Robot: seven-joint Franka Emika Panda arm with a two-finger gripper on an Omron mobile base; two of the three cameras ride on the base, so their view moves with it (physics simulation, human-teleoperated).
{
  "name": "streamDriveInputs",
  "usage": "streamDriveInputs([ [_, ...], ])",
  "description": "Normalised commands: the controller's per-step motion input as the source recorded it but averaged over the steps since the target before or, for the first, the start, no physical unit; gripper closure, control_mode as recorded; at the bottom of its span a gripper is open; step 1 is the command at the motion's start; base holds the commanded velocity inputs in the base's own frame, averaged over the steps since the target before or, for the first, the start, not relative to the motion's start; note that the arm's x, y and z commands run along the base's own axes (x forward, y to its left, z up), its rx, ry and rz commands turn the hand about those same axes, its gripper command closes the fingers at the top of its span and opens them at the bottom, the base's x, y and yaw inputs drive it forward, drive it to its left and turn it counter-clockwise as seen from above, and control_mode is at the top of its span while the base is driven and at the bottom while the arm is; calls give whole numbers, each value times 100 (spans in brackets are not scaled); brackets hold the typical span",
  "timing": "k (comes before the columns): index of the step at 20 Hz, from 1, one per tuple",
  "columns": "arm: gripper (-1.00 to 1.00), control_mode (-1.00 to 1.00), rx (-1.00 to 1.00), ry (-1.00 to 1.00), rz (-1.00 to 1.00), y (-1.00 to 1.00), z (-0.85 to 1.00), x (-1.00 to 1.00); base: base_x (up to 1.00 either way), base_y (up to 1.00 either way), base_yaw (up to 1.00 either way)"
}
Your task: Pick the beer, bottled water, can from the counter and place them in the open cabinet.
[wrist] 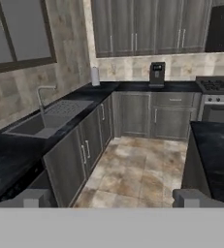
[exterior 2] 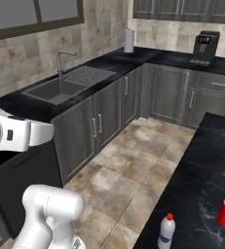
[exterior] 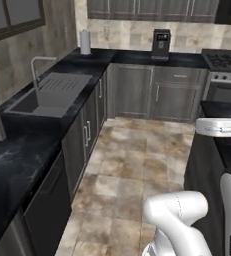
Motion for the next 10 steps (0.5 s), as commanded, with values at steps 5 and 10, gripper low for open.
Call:
streamDriveInputs([
  [5, -100, 100, 0, 0, 0, 0, 0, 0, -9, 0, -27],
  [10, -100, 100, 0, 0, 0, 0, 0, 0, -26, 0, -28],
])
